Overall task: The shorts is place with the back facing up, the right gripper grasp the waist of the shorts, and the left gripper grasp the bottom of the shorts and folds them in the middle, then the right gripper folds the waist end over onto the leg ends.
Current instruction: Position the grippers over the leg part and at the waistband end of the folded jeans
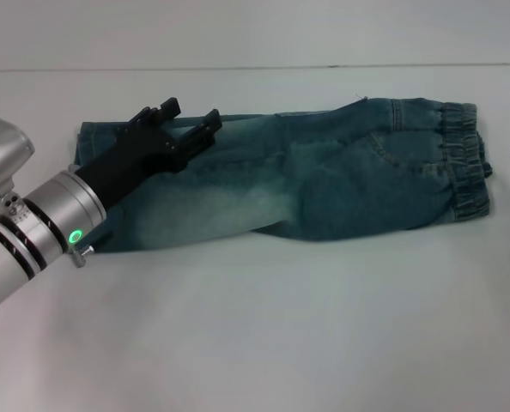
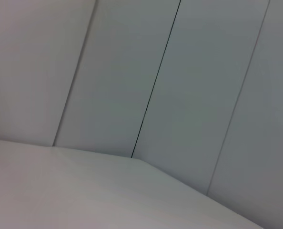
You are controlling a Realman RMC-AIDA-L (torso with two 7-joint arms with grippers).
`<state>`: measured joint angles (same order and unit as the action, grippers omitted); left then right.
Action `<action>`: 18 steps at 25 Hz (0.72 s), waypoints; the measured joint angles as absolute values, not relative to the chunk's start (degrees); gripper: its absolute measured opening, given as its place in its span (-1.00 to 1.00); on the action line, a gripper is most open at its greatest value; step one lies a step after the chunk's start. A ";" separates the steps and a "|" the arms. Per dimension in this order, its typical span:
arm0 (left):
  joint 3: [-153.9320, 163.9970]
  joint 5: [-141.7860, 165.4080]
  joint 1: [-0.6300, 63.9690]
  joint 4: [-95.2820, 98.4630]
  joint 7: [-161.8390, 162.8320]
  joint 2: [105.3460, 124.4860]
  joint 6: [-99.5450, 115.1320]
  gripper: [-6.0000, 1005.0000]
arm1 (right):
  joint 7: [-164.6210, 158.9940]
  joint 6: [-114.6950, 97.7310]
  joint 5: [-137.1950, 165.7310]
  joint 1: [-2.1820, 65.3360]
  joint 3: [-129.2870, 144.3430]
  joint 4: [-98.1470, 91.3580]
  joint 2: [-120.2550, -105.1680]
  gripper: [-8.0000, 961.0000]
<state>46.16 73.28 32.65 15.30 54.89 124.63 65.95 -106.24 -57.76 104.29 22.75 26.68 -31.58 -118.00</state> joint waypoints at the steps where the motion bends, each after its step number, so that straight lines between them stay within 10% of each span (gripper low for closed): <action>1: 46.23 73.29 32.71 15.29 54.90 124.63 65.95 0.56 | -106.31 -57.68 104.36 22.85 26.67 -30.86 -117.67 0.13; 6: 46.39 73.30 32.85 15.07 54.80 124.63 65.95 0.56 | -106.48 -57.91 104.51 23.98 27.11 -27.90 -116.54 0.57; 18: 46.49 73.52 32.87 14.84 54.76 124.63 66.22 0.56 | -107.14 -54.72 104.84 26.62 29.77 -26.20 -116.05 0.56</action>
